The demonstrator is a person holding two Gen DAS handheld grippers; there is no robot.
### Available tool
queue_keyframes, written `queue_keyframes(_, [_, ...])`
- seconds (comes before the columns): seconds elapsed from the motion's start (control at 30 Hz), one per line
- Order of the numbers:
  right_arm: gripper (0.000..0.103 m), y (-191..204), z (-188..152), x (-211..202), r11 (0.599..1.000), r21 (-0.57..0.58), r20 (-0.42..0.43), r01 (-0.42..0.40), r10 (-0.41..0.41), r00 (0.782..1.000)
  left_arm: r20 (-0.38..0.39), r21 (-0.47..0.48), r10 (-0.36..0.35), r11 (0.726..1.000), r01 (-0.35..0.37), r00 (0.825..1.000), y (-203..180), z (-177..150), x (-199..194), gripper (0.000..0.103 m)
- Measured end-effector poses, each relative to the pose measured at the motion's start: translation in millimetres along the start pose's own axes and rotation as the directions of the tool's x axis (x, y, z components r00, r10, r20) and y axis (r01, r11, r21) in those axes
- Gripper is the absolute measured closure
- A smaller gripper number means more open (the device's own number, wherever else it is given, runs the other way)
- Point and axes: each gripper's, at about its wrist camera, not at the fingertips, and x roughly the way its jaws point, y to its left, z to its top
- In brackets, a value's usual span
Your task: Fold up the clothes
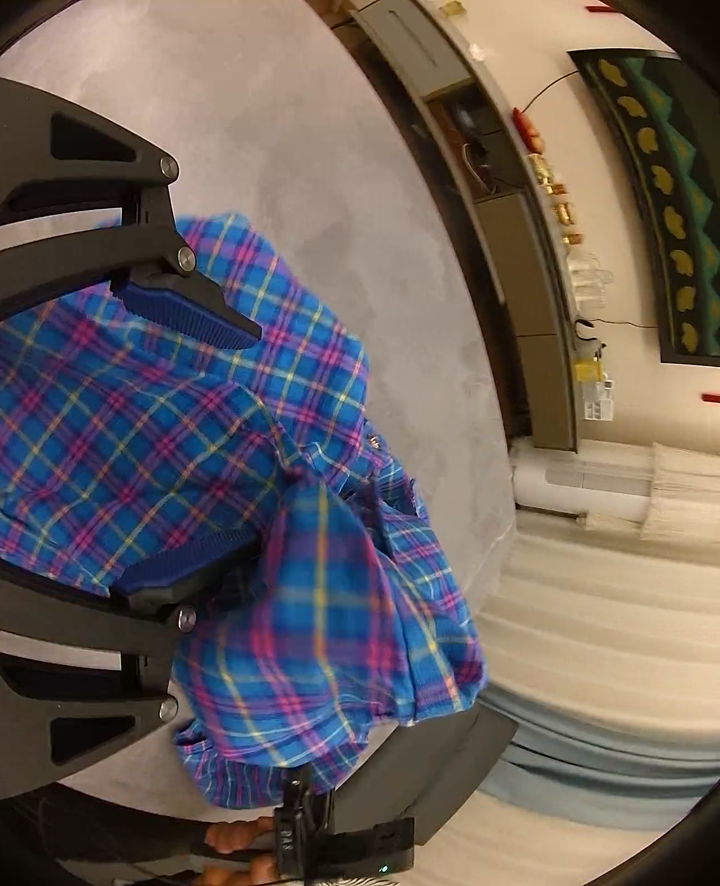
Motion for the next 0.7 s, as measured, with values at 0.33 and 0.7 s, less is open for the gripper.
queue_keyframes(0.33, [0.096, 2, 11, -22, 0.998, -0.011, 0.039, -0.056, 0.057, 0.998, 0.117, -0.326, 0.145, 0.940, -0.100, 0.982, 67, 11, -86, 0.103])
queue_keyframes(0.7, [0.058, -9, -5, -39, 0.973, -0.021, -0.005, 0.228, -0.228, 0.974, 0.153, -0.120, 0.116, 0.988, -0.098, 0.981, 13, -18, -141, 0.048])
